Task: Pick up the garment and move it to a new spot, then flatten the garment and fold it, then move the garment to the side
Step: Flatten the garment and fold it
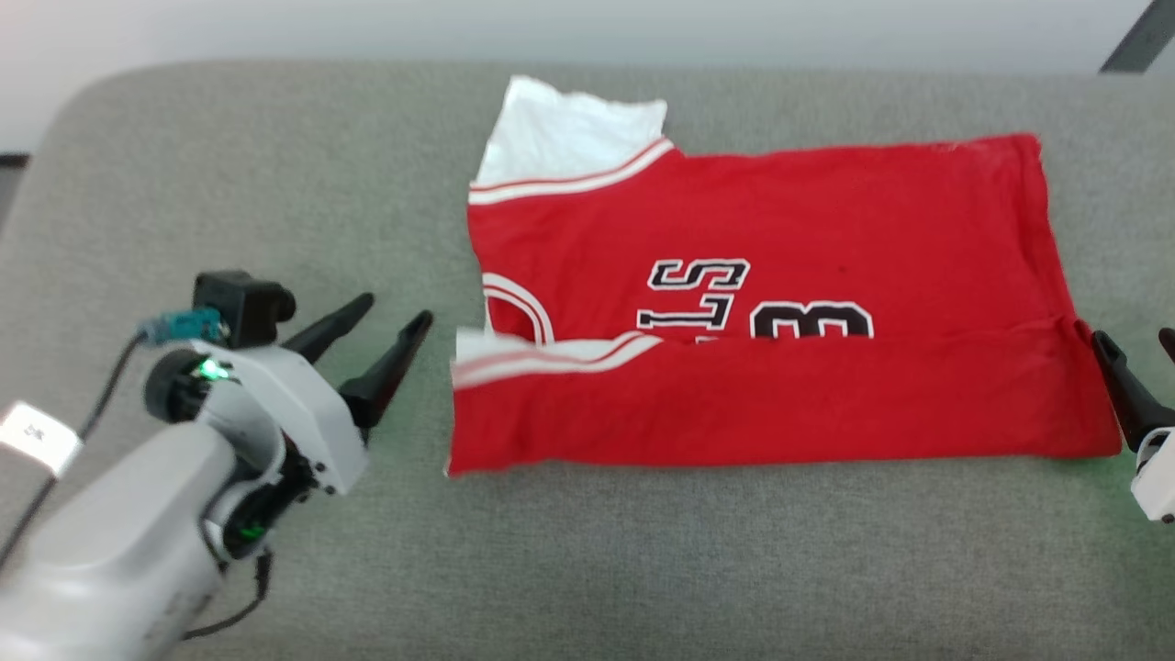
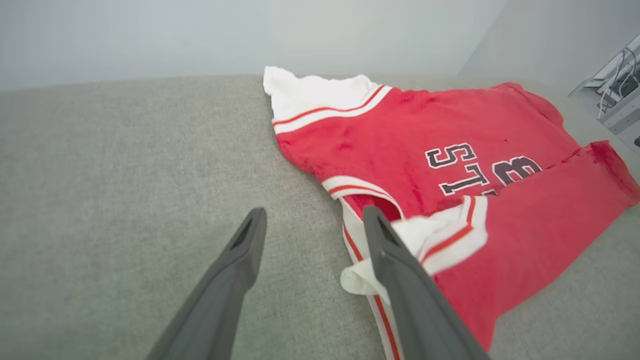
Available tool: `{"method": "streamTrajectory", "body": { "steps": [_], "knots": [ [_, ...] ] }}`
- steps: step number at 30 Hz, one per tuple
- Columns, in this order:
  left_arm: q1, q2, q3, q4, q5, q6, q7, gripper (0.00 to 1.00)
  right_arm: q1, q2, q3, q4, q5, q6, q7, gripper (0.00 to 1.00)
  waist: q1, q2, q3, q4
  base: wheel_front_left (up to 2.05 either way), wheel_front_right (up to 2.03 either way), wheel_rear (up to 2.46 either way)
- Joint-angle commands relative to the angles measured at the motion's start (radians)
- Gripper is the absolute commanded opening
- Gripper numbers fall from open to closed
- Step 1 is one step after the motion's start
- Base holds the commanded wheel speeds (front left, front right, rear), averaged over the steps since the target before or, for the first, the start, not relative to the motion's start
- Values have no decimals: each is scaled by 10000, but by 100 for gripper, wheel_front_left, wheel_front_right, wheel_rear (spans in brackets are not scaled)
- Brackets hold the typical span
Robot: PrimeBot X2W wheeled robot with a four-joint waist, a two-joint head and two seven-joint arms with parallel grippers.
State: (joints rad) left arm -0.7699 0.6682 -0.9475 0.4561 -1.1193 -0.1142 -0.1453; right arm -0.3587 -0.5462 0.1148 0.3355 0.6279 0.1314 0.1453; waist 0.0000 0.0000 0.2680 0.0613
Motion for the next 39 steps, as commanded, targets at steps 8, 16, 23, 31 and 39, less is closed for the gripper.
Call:
{"method": "streamTrajectory", "body": {
  "steps": [8,16,23,31,39],
  "knots": [
    [-16,1102,-378,-1837,-1135,1064,3425,100,552,330,-311,-559,-66,-15,181,100,0,0,-919,80,0,0,0],
    [557,1579,-707,-3610,-2354,2225,5560,100,675,564,-415,-1016,-112,-15,375,100,0,0,-642,-352,0,0,0],
    [659,778,-632,-2251,-3048,2068,5749,100,406,588,-584,-1316,-166,-15,456,100,0,0,-198,-890,0,0,0],
    [735,-177,-758,-5,-3658,1280,6200,38,230,578,-581,-1406,-149,-16,497,100,0,0,113,-1412,0,0,0],
    [539,-636,-756,549,-3659,646,6159,0,-185,9,242,-1552,-258,-16,1511,100,0,0,175,-1372,0,0,0]
  ]
}}
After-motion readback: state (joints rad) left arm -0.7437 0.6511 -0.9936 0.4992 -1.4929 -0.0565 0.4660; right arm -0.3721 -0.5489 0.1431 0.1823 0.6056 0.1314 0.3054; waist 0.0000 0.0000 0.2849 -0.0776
